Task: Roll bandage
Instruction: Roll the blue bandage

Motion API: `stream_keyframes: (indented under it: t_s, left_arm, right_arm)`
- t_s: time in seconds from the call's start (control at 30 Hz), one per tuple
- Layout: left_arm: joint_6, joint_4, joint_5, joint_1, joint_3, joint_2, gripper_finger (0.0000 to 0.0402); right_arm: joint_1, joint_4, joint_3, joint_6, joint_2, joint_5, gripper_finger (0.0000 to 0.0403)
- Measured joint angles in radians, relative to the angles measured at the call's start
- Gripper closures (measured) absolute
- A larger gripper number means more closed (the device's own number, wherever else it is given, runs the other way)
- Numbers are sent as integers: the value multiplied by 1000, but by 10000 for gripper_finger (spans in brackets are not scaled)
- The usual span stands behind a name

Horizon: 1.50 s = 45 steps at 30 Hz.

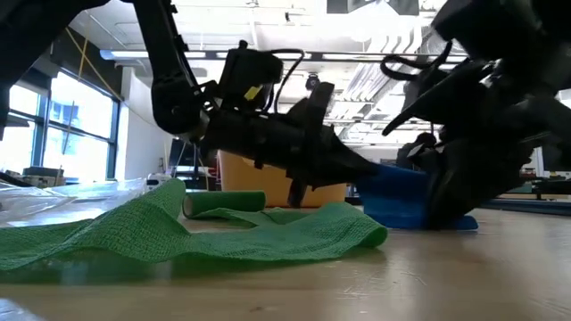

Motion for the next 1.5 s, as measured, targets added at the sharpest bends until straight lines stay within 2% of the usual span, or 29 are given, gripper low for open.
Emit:
stream_keyframes:
  t_s: [0.17, 0.3, 0.43, 0.63, 0.9, 1.07, 1.27, 1.37, 1.5]
  left_arm:
    - [60, 7, -35, -1, 1, -5, 396]
    - [121, -7, -116, -5, 2, -5, 396]
    - [149, -9, -142, -10, 3, -6, 396]
    - [150, -15, -137, -10, 3, -5, 396]
    - [154, -30, -99, -41, 3, -6, 396]
    - [180, 8, -76, -57, 3, -9, 396]
    - [245, -20, -61, -83, 3, -93, 396]
    - [295, -112, -67, -98, 3, -170, 396]
    - [344, -305, -86, -112, 3, -297, 396]
  right_arm:
    - [72, 46, 17, 24, -98, -70, 397]
    - [126, 38, 36, 28, -177, -64, 399]
    - [172, 43, 51, 42, -264, -52, 401]
    - [214, -31, 55, 47, -338, 8, 403]
    - [175, -119, 50, 43, -314, 117, 403]
    - [177, -161, 51, 19, -372, 196, 403]
    - [211, -289, 51, 24, -566, 351, 403]
    - [225, -373, 51, 61, -672, 397, 403]
    - [225, -478, 51, 136, -762, 395, 390]
